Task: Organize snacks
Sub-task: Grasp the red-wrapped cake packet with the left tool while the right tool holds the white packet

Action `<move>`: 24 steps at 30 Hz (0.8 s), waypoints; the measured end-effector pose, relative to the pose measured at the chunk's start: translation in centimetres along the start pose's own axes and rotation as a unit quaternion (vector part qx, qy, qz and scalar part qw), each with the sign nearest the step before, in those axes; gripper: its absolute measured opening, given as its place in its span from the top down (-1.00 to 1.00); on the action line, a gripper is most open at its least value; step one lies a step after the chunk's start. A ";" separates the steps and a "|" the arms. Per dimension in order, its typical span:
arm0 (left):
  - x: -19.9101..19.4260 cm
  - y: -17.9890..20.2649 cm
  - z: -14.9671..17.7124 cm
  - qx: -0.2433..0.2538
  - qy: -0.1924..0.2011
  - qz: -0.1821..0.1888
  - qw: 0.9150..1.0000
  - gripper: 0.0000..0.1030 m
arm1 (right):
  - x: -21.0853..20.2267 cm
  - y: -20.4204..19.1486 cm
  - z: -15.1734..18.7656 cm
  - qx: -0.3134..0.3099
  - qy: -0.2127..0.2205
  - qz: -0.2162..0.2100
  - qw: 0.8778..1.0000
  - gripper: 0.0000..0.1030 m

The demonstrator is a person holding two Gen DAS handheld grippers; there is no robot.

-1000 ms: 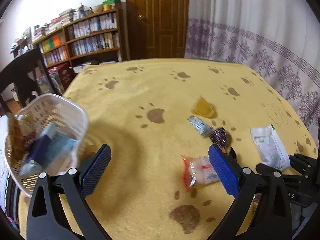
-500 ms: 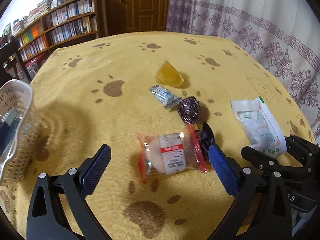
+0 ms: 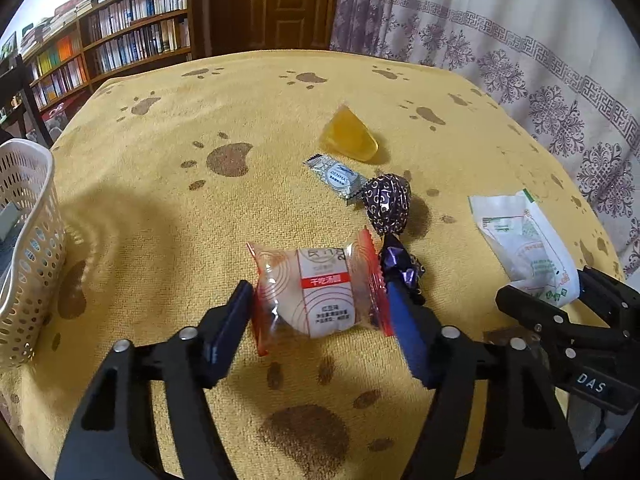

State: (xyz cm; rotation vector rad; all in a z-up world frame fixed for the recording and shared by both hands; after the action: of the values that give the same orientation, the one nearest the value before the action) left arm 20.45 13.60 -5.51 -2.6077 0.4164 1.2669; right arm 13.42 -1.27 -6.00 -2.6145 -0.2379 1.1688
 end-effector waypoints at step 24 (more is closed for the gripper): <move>-1.7 -3.1 -0.5 -0.006 0.022 -0.039 0.999 -0.07 | -0.1 -0.1 -0.1 -0.003 0.001 -0.005 1.000 -0.20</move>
State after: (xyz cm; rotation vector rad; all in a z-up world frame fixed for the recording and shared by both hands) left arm 20.86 16.57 -3.64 -2.6375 0.3116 1.1923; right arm 13.44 -1.21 -5.87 -2.6157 -0.2551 1.1639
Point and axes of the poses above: each gripper's, at about its wrist camera, not at the fingertips, and x roughly the way its jaws point, y to its right, z to its underside, the point moved 9 cm from there along x, roughly the way its jaws point, and after that the axes turned 12 degrees about -z, right-handed, at the moved point
